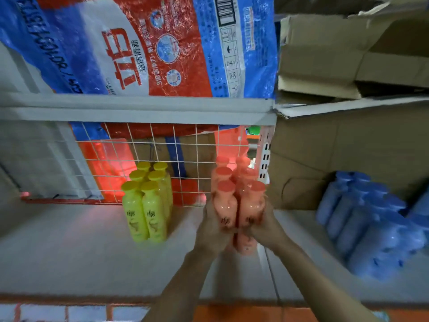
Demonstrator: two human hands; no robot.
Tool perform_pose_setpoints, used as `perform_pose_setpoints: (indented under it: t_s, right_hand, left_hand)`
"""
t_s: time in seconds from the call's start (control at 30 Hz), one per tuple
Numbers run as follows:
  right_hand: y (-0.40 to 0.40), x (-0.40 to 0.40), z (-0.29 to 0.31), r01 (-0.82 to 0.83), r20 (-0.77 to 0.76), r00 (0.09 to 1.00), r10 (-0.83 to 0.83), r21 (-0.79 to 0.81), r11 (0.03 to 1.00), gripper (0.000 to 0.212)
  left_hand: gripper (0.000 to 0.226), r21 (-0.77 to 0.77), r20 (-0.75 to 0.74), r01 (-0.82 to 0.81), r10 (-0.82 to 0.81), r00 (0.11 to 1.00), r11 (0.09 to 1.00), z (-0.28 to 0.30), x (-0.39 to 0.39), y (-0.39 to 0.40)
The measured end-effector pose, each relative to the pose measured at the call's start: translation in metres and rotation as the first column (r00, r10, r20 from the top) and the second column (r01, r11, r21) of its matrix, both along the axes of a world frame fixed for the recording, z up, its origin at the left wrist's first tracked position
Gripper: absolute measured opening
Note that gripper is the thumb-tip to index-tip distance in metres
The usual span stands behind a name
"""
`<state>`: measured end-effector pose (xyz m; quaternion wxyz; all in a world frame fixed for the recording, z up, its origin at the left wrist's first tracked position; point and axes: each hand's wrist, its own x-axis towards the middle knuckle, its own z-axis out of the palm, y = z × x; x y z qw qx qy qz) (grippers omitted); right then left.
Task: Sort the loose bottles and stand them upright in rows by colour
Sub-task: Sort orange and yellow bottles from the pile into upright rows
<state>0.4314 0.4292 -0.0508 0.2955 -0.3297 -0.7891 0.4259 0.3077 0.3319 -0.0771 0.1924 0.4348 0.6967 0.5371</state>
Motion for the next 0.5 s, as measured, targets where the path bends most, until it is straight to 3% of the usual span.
perform_pose_setpoints:
  t_s: [0.07,0.17,0.37,0.5]
  right_hand:
    - [0.01,-0.004,-0.018,0.018,0.047,0.999,-0.015,-0.068,0.998,0.067]
    - [0.002,-0.004,-0.019,0.101,0.118,0.989,-0.093,-0.065,0.993,0.066]
    - [0.005,-0.007,-0.023,0.111,0.246,0.965,-0.089,-0.078,0.991,0.079]
    - [0.007,-0.008,-0.023,0.085,0.225,0.972,-0.066,-0.076,0.993,0.084]
  left_hand:
    - [0.089,-0.024,-0.032,-0.056,0.055,0.998,0.998,0.003,0.004,0.001]
    - [0.078,-0.072,-0.046,-0.125,0.122,0.991,0.99,0.003,0.01,0.004]
    - [0.09,-0.076,-0.078,-0.131,0.125,0.989,0.988,-0.008,0.004,0.003]
    - [0.096,-0.077,-0.028,-0.096,0.094,0.995,0.992,-0.011,-0.002,0.004]
